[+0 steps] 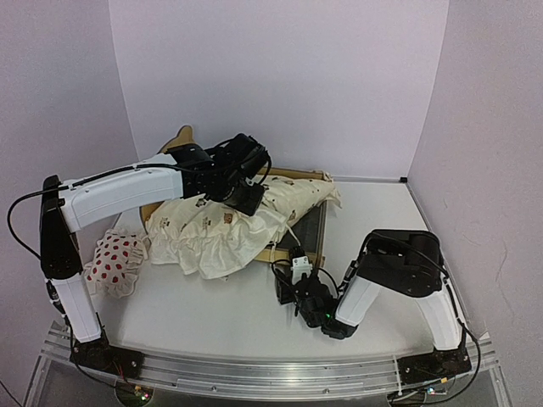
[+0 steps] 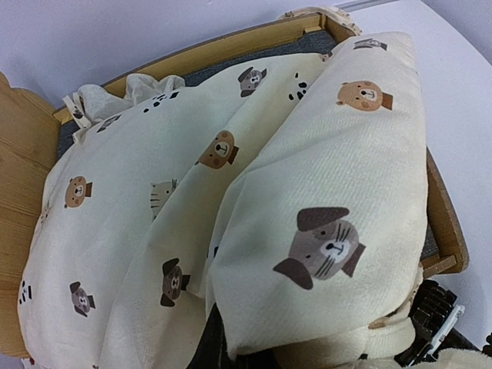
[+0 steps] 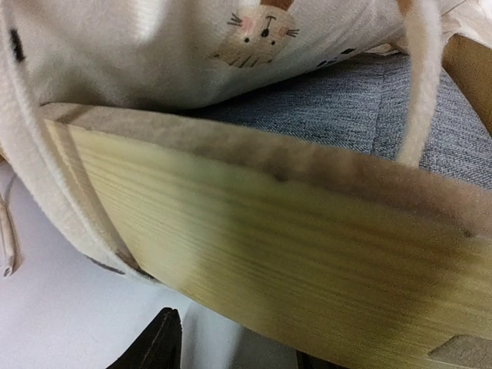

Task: Set up the pet bed

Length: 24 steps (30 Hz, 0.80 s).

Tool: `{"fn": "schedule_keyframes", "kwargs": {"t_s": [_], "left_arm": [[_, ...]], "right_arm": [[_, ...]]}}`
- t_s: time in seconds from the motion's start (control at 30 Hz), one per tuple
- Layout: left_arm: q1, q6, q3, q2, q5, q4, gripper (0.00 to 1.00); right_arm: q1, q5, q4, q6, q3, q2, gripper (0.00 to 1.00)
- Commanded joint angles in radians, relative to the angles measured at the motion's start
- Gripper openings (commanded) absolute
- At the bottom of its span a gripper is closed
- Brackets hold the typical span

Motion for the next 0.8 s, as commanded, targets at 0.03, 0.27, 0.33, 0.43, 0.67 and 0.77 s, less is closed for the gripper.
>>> {"fn": "schedule_keyframes", "kwargs": {"t_s": [0.03,0.27,0.33,0.43,0.67,0.77], "left_arm": [[0.013,0.005,0.034,-0.03,-0.045,-0.037,0.0],[0.015,0.006,0.035,-0.025,-0.059,-0.04,0.0],[0.015,0.006,0.032,-0.023,-0.065,-0.043,0.0],[0.015,0.004,0.029,-0.023,-0.069,-0.043,0.0],[0.015,0.006,0.041,-0.016,-0.08,-0.052,0.0],[0.015,0.006,0.043,-0.018,-0.087,-0.054,0.0]], "right_arm": [[-0.033,0.011,0.018,-0.066,0.055,0.049,0.49],[-0.068,0.002,0.018,-0.138,0.116,0.086,0.36],[-0.07,-0.001,0.019,-0.166,0.143,0.102,0.31],[-0.072,-0.004,0.019,-0.209,0.182,0.122,0.22],[-0.074,-0.025,0.02,-0.307,0.207,0.12,0.0],[-0.075,-0.097,0.019,-0.3,0.139,0.067,0.0]]}}
